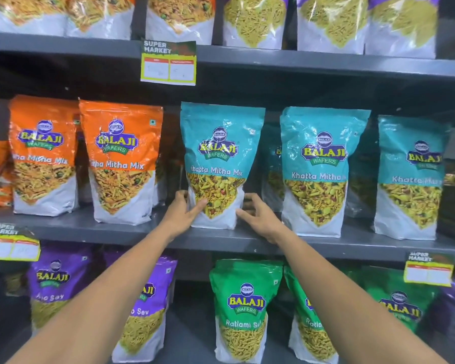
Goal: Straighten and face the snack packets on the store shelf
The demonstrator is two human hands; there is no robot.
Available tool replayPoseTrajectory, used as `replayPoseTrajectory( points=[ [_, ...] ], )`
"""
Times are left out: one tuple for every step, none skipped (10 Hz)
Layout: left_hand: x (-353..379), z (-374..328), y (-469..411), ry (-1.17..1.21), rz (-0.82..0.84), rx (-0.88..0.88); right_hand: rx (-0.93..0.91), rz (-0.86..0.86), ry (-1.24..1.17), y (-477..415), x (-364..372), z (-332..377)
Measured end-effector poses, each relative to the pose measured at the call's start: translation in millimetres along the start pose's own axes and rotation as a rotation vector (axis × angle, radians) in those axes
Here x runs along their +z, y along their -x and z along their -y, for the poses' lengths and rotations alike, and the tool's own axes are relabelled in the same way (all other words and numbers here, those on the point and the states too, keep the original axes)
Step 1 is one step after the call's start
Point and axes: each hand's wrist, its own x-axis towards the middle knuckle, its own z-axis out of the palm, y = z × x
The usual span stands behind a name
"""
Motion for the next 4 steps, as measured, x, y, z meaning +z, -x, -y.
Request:
replayPoseTrajectory(
  points=[
    [0.1,4.1,-4.2,-0.025,-0.013,0.010,0.008,-0.014,0.022,2.5,0.6,4.8],
    [4.5,5.9,-6.0,-0.030,-0.023,0.034,0.028,-0.031,0.049,3.7,-0.6,5.0],
    [6.8,4.4,-2.1,-0.077,-0.106,0.082,0.019,-0.136,0.101,5.6,0.4,8.2],
    [12.1,6.7,4.9,-0.071,-0.286,0.156,-0.025,-0.338,0.168,11.9,2.6,9.5]
  ],
)
